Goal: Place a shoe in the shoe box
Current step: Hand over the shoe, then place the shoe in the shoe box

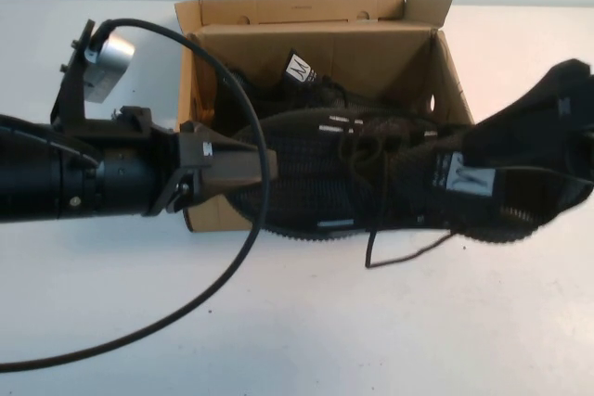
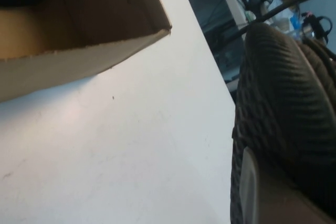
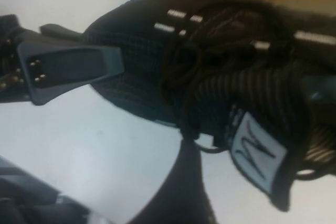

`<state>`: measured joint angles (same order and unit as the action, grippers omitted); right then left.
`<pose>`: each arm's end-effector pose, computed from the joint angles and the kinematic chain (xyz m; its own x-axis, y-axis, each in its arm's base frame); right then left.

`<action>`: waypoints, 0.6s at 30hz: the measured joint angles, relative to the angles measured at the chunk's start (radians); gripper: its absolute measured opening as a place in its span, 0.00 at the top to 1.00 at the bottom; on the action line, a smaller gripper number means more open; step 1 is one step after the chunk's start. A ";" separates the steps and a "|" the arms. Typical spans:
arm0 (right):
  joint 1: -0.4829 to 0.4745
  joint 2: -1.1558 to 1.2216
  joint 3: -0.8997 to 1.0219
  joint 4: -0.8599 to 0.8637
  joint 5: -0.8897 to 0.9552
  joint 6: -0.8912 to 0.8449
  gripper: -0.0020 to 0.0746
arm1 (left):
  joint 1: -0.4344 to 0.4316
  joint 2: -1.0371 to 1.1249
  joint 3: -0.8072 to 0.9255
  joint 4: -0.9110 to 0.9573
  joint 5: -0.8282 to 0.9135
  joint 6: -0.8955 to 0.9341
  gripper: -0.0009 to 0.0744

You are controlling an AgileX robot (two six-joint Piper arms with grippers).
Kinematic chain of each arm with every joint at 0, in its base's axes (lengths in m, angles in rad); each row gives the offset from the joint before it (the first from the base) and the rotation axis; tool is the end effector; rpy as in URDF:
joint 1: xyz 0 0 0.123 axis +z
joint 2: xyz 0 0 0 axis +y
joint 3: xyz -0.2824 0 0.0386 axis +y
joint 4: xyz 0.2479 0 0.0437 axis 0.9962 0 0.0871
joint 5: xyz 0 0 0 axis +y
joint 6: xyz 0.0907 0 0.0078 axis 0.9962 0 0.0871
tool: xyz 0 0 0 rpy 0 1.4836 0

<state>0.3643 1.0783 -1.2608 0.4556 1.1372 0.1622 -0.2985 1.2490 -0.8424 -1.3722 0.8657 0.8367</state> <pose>0.1673 0.1027 0.4167 -0.8482 0.0270 -0.5290 -0.2964 0.8035 0.5163 0.2131 -0.1368 0.3137 -0.7892 -0.0492 -0.6122 0.5221 0.4712 -0.7109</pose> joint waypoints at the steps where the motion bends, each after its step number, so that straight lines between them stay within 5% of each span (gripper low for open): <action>1: -0.035 0.007 0.021 0.068 0.000 -0.041 0.20 | 0.000 0.000 0.000 -0.013 -0.005 0.005 0.83; 10: -0.155 0.060 0.155 0.441 -0.040 -0.309 0.20 | 0.000 0.000 0.000 -0.071 -0.028 0.024 0.83; 18: -0.155 0.083 0.160 0.493 -0.094 -0.374 0.20 | 0.000 0.001 0.000 -0.079 -0.025 0.025 0.83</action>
<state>0.2089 1.1610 -1.1012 0.9483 1.0432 -0.2114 -0.2985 1.2497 -0.8424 -1.4513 0.8406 0.8621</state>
